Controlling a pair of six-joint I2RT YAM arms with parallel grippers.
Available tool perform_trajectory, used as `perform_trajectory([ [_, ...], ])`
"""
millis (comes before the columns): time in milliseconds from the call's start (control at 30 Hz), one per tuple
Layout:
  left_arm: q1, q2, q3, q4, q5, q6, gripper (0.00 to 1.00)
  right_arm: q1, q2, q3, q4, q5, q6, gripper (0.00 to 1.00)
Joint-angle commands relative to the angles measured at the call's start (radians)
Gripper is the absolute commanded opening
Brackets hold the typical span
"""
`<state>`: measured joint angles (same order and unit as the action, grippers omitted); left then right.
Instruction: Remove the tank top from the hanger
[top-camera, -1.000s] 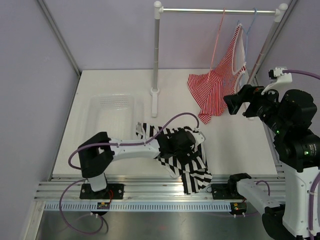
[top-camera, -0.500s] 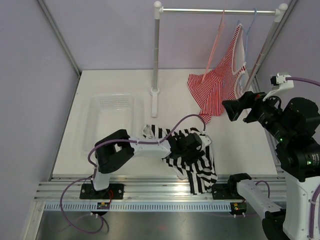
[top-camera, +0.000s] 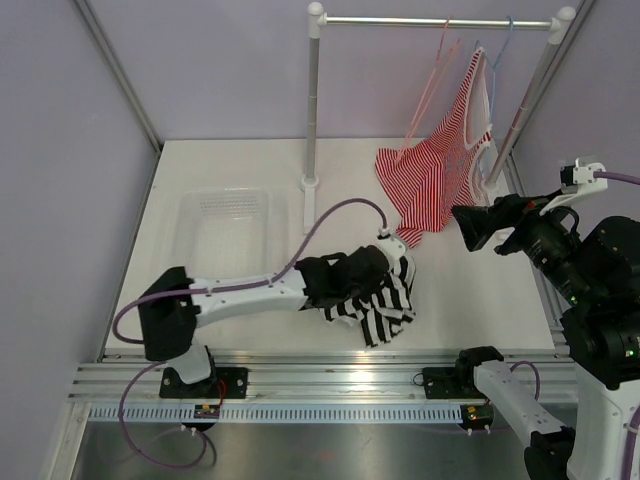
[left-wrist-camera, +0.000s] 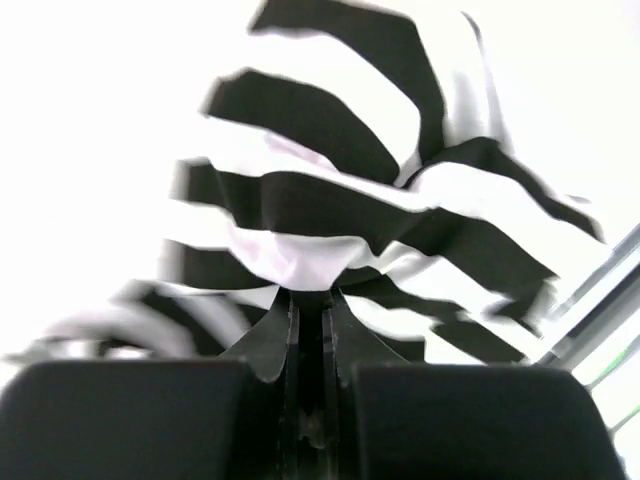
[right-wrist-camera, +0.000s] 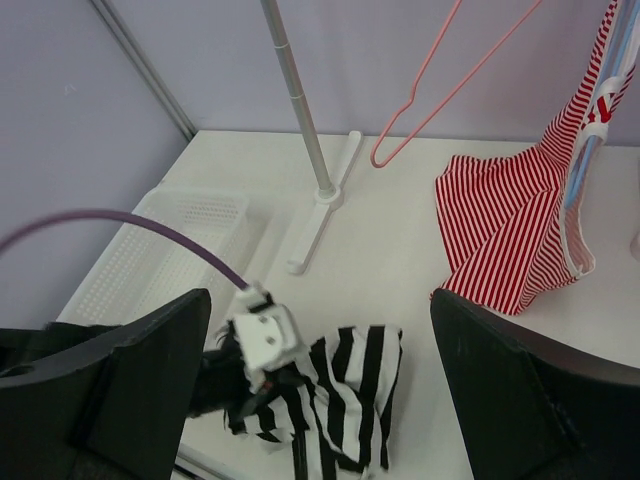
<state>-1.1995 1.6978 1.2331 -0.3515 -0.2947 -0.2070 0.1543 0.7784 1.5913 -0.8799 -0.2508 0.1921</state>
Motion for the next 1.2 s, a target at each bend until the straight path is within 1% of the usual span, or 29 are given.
perform_trajectory([
  [0, 0.014, -0.213, 0.088, 0.033, -0.188, -0.048, 0.00, -0.002, -0.001, -0.010, 0.051, 0.019, 0.017, 0.99],
  [67, 0.018, -0.269, 0.114, 0.003, -0.219, -0.043, 0.00, -0.004, -0.001, -0.016, 0.061, 0.018, 0.023, 1.00],
  [100, 0.020, -0.280, 0.153, -0.024, -0.247, -0.049, 0.00, -0.004, -0.002, -0.019, 0.065, 0.016, 0.026, 0.99],
  [133, 0.020, -0.291, 0.176, -0.082, -0.276, -0.055, 0.00, -0.004, -0.001, -0.021, 0.071, 0.016, 0.029, 1.00],
  [167, 0.021, -0.312, 0.195, -0.113, -0.344, -0.069, 0.00, -0.004, -0.001, -0.021, 0.075, 0.016, 0.032, 0.99],
  [233, 0.034, -0.340, 0.238, -0.197, -0.411, -0.086, 0.00, -0.004, 0.001, -0.017, 0.084, 0.016, 0.035, 0.99],
  [267, 0.044, -0.354, 0.247, -0.223, -0.453, -0.104, 0.00, -0.004, 0.001, -0.017, 0.085, 0.016, 0.038, 0.99],
  [333, 0.080, -0.406, 0.264, -0.298, -0.495, -0.124, 0.00, -0.004, 0.001, -0.017, 0.088, 0.018, 0.043, 0.99],
  [400, 0.129, -0.472, 0.261, -0.355, -0.501, -0.150, 0.00, -0.004, 0.002, -0.021, 0.094, 0.018, 0.049, 1.00],
  [467, 0.167, -0.518, 0.241, -0.375, -0.494, -0.160, 0.00, -0.004, 0.002, -0.025, 0.099, 0.016, 0.055, 0.99],
  [500, 0.214, -0.556, 0.235, -0.397, -0.485, -0.164, 0.00, -0.004, 0.004, -0.025, 0.101, 0.015, 0.059, 0.99],
  [567, 0.268, -0.589, 0.210, -0.414, -0.457, -0.164, 0.00, -0.004, 0.004, -0.027, 0.108, 0.012, 0.066, 0.99],
  [600, 0.325, -0.604, 0.204, -0.432, -0.448, -0.164, 0.00, -0.004, 0.005, -0.027, 0.113, 0.010, 0.069, 1.00],
  [633, 0.353, -0.628, 0.198, -0.440, -0.434, -0.163, 0.00, -0.004, 0.005, -0.028, 0.119, 0.004, 0.075, 0.99],
  [667, 0.406, -0.642, 0.189, -0.445, -0.407, -0.155, 0.00, -0.004, 0.007, -0.028, 0.122, 0.002, 0.075, 0.99],
  [733, 0.457, -0.670, 0.178, -0.454, -0.373, -0.138, 0.00, -0.004, 0.016, -0.027, 0.124, -0.007, 0.078, 1.00],
  [767, 0.506, -0.673, 0.169, -0.457, -0.367, -0.134, 0.00, -0.002, 0.018, -0.027, 0.124, -0.010, 0.078, 1.00],
  [800, 0.530, -0.676, 0.169, -0.475, -0.365, -0.137, 0.00, -0.004, 0.018, -0.030, 0.125, -0.013, 0.079, 1.00],
  [867, 0.601, -0.694, 0.160, -0.475, -0.302, -0.124, 0.00, -0.004, 0.016, -0.033, 0.131, -0.012, 0.082, 0.99],
  [933, 0.641, -0.702, 0.134, -0.457, -0.264, -0.112, 0.00, -0.004, 0.016, -0.036, 0.133, -0.015, 0.081, 1.00],
  [1000, 0.705, -0.679, 0.117, -0.461, -0.238, -0.103, 0.00, -0.005, 0.018, -0.034, 0.131, -0.018, 0.081, 0.99],
  [1067, 0.748, -0.646, 0.097, -0.451, -0.172, -0.091, 0.00, -0.004, 0.019, -0.033, 0.131, -0.025, 0.081, 0.99],
  [1167, 0.759, -0.609, 0.056, -0.429, -0.126, -0.106, 0.00, -0.004, 0.021, -0.031, 0.130, -0.025, 0.078, 0.99],
])
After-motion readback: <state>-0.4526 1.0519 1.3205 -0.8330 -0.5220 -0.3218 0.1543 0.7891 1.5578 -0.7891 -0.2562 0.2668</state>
